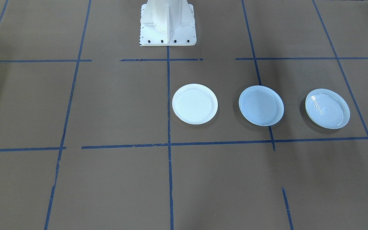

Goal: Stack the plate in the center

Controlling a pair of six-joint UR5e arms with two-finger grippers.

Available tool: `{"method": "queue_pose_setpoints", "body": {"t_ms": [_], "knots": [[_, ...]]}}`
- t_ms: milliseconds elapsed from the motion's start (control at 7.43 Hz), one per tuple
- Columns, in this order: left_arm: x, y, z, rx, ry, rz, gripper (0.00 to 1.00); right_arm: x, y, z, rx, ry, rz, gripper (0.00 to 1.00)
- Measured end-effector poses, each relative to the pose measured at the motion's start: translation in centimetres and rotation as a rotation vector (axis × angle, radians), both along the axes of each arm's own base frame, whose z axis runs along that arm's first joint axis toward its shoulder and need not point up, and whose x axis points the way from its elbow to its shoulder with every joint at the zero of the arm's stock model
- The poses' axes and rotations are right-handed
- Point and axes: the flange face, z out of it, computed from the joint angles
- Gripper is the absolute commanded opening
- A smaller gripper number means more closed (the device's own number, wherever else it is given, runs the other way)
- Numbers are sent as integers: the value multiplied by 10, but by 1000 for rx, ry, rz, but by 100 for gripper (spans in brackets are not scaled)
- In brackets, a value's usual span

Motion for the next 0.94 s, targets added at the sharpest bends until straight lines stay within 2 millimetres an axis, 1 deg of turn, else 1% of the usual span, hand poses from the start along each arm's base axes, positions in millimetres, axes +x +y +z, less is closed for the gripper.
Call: {"method": "queue_pose_setpoints", "body": {"t_ms": [538, 673, 808, 942], "knots": [[2, 0, -7, 8, 29, -1, 100, 0, 0, 0, 0, 0, 0, 100], [3, -3, -12, 20, 32, -1, 100, 0, 0, 0, 0, 0, 0, 100], [4, -6, -15, 28, 34, -12, 100, 0, 0, 0, 1, 0, -1, 100], [5, -6, -13, 24, 37, -52, 100, 0, 0, 0, 1, 0, -1, 100]]}}
